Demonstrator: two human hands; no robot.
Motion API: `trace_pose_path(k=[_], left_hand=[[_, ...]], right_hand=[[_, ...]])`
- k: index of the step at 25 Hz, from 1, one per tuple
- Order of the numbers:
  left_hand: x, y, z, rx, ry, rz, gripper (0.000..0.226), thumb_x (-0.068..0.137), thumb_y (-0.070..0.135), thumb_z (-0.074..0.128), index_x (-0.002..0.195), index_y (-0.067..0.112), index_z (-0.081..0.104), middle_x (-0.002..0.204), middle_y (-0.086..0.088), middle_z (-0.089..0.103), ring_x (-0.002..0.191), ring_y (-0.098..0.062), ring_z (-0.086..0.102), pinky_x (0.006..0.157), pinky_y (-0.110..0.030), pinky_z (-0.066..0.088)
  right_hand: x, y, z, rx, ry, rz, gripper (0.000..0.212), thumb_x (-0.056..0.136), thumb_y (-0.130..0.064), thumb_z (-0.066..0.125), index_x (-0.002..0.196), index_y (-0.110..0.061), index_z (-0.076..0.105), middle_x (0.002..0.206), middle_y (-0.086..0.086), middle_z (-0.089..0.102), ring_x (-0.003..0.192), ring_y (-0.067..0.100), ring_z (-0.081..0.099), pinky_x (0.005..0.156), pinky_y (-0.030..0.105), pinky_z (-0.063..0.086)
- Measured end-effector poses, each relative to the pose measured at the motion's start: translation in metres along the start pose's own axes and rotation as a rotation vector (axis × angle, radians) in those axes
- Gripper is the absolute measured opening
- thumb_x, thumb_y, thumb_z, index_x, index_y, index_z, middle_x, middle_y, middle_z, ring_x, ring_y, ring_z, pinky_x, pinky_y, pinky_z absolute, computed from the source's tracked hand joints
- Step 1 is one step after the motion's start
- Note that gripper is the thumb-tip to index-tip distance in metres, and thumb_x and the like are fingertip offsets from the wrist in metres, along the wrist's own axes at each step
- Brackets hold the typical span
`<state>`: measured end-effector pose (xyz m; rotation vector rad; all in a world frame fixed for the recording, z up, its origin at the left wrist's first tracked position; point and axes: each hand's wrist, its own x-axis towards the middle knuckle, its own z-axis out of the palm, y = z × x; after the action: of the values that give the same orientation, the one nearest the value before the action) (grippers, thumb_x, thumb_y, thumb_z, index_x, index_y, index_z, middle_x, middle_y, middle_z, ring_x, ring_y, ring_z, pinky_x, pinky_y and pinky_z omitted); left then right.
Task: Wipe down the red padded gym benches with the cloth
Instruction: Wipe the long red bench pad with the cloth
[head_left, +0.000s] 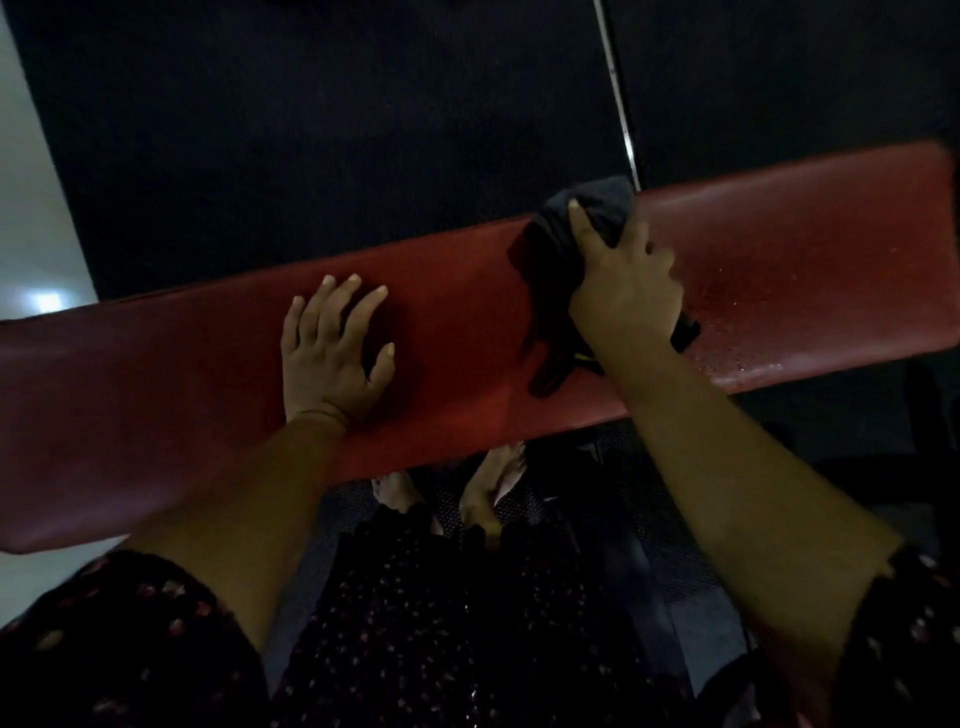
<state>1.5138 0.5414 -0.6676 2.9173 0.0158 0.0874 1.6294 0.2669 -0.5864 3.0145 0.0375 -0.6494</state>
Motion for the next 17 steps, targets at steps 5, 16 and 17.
trace_pose_path(k=[5, 16, 17], left_hand=[[0.003, 0.036, -0.013, -0.05, 0.062, 0.143, 0.051, 0.091, 0.037, 0.049, 0.14, 0.021, 0.046, 0.142, -0.008, 0.05, 0.135, -0.028, 0.041, 0.12, -0.045, 0.011], [0.067, 0.137, 0.021, 0.003, -0.228, 0.235, 0.063, 0.097, 0.05, 0.029, 0.155, 0.027, 0.023, 0.162, 0.001, 0.023, 0.15, -0.021, 0.016, 0.121, -0.043, -0.001], [0.066, 0.136, 0.02, 0.007, -0.222, 0.236, 0.062, 0.097, 0.05, 0.029, 0.155, 0.027, 0.023, 0.162, 0.001, 0.024, 0.15, -0.021, 0.016, 0.121, -0.044, 0.0]], right_hand=[[-0.105, 0.043, 0.054, -0.001, 0.041, 0.009, 0.094, 0.08, -0.023, 0.07, 0.153, -0.043, 0.014, 0.151, 0.025, 0.028, 0.098, 0.046, 0.052, 0.061, 0.043, 0.047], [-0.131, 0.075, 0.065, -0.009, 0.034, 0.108, 0.093, 0.075, -0.014, 0.068, 0.15, -0.043, 0.022, 0.148, 0.025, 0.037, 0.086, 0.045, 0.053, 0.057, 0.046, 0.049], [-0.118, 0.073, 0.058, -0.026, 0.019, 0.124, 0.091, 0.079, -0.013, 0.063, 0.151, -0.044, 0.016, 0.152, 0.023, 0.031, 0.091, 0.046, 0.052, 0.062, 0.047, 0.049]])
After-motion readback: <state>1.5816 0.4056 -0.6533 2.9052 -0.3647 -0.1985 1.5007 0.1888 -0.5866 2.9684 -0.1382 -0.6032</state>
